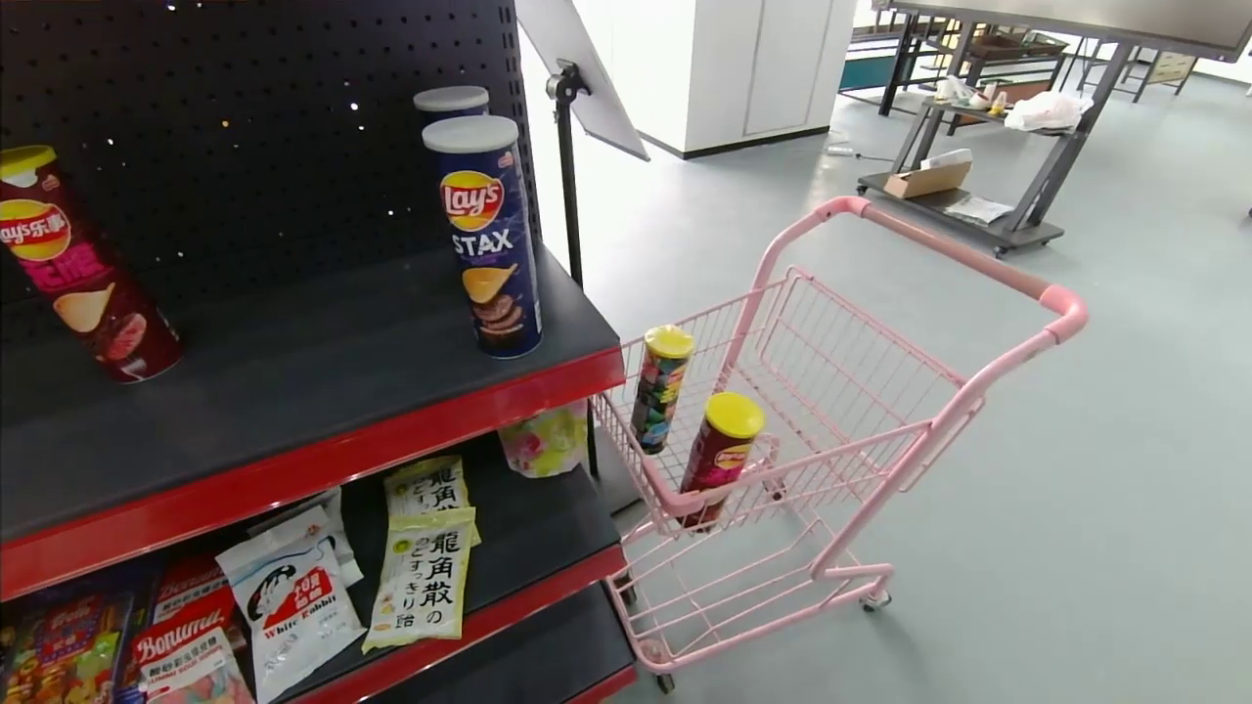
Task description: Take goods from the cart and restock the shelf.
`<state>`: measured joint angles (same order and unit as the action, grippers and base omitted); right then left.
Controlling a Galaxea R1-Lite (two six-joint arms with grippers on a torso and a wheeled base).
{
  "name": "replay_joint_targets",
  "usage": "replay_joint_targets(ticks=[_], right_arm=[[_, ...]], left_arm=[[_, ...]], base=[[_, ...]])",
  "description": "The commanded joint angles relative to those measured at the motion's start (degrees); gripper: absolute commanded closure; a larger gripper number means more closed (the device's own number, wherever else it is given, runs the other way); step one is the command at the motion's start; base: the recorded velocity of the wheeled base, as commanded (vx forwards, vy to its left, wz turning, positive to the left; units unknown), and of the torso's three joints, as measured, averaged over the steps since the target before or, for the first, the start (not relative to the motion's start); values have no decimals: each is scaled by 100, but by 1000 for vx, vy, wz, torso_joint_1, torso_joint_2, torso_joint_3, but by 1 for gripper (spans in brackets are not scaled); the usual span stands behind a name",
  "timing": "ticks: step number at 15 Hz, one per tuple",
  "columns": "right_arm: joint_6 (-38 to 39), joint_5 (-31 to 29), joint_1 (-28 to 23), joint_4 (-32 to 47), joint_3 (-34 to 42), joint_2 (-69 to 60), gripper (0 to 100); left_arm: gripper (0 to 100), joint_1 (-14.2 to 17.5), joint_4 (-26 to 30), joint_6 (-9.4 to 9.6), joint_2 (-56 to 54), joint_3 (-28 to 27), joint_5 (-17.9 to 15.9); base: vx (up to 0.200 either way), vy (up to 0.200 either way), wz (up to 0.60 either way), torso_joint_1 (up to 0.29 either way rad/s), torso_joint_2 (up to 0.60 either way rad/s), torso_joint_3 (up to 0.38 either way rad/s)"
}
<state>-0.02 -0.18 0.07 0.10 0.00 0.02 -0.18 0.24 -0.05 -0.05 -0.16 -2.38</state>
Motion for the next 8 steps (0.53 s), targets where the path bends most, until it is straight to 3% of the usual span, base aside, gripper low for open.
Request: replay_joint_targets(ticks=[1,8], right_arm=[[-6,1,1,-1,0,-2,0],[-15,1,1,-1,0,-2,0]], left_arm=[[0,-8,2,-4,5,-2,0],[0,-8,2,22,5,-2,-8]], base=[[0,0,0,-168,456,310],[0,0,0,-167,536,364]])
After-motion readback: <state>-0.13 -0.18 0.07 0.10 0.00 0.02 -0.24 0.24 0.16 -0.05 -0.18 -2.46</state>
